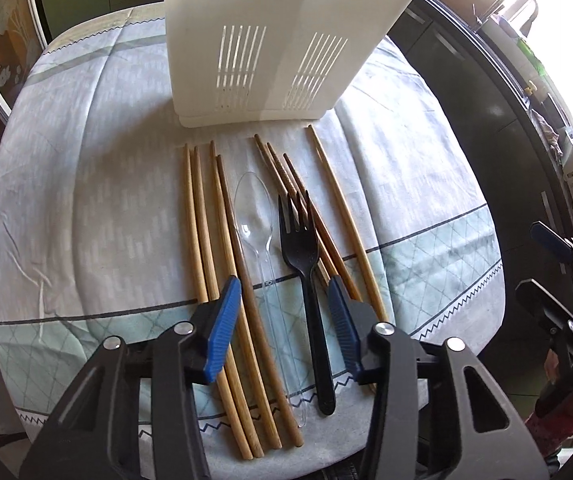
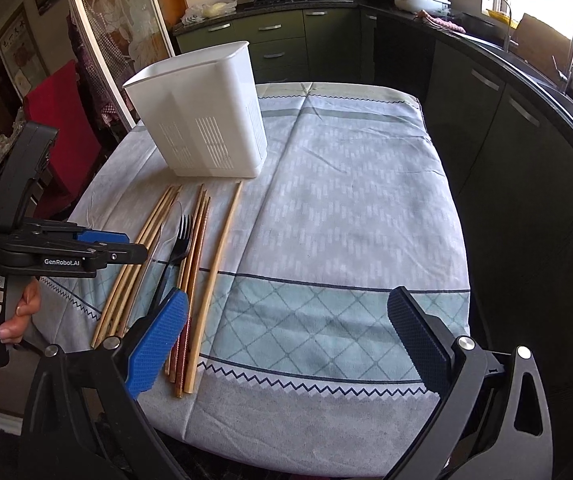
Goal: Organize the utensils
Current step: 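Lower the left tool onto the clear plastic spoon and close it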
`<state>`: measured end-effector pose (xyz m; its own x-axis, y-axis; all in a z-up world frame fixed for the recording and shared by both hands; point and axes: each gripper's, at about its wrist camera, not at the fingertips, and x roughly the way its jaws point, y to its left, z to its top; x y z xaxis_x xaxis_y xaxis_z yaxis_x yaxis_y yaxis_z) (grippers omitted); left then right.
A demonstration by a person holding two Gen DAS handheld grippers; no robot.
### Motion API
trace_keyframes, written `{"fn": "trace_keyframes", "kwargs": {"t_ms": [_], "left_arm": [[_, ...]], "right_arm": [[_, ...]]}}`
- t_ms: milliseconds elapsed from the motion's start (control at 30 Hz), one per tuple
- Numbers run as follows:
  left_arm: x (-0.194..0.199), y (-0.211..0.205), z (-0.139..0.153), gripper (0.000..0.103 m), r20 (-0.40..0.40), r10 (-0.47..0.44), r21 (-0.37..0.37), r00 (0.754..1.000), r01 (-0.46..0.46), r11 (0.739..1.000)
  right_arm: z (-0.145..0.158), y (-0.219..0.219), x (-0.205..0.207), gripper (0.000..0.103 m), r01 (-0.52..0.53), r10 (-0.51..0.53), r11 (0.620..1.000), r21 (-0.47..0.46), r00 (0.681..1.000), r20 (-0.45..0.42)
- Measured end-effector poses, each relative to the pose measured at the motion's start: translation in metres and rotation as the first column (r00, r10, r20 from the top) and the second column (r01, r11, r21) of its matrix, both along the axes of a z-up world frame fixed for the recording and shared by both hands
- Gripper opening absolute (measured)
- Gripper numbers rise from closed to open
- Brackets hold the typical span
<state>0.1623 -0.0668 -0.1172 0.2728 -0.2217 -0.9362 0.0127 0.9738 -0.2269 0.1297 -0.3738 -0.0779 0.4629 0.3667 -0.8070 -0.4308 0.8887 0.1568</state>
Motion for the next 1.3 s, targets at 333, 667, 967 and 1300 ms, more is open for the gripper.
{"fn": "trace_keyframes", "kwargs": {"t_ms": [333,667,967,1300], "left_arm": [[0.019,-0.008,-0.021,0.033,-0.049,0.013,0.043,0.999,-0.011,0.999],[0.025,-0.013,-0.028,0.018,-0.066,0.018,0.056,0.998,-0.014,0.998],[0.027,-0.011,-0.029,0.009,-0.063,0.006,0.051,0.998,-0.003,0.999],[0.011,-0.006,0.003,0.009,0.031,-0.018,0.028,0.999,0.017,0.999]], "right_arm": [[-0.001,0.002,0.000,0.098,-0.014,0.014,1.000,-0.012,1.000,0.004],[-0.003,0.006,-0.001,0.098,-0.026,0.026,1.000,-0.017,1.000,-0.004],[-0.004,0.011,0.000,0.098,-0.037,0.036,0.999,-0.039,0.999,-0.034],[-0.005,0.027,0.008,0.095,-0.055,0.048,0.995,-0.078,0.995,-0.086]]}}
